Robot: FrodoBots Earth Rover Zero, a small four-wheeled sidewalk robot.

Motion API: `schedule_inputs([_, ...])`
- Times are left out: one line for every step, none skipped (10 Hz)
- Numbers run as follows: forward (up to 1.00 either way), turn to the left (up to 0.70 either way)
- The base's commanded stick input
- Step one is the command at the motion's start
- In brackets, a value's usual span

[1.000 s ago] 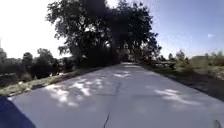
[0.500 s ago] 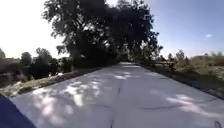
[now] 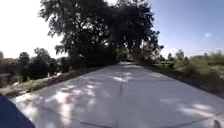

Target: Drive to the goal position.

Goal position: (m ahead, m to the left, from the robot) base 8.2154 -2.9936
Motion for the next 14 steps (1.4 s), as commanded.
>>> schedule_inputs([0.70, 0.00])
schedule_inputs([0.70, 0.00])
schedule_inputs([0.70, -0.19])
schedule_inputs([0.70, -0.32])
schedule_inputs([0.70, -0.34])
schedule_inputs([0.70, -0.16])
schedule_inputs([0.70, 0.00])
schedule_inputs([0.70, 0.00])
schedule_inputs([0.70, 0.00])
schedule_inputs([0.70, 0.00])
schedule_inputs([0.70, 0.00])
schedule_inputs([0.70, 0.00])
schedule_inputs([0.70, 0.00])
schedule_inputs([0.70, 0.00])
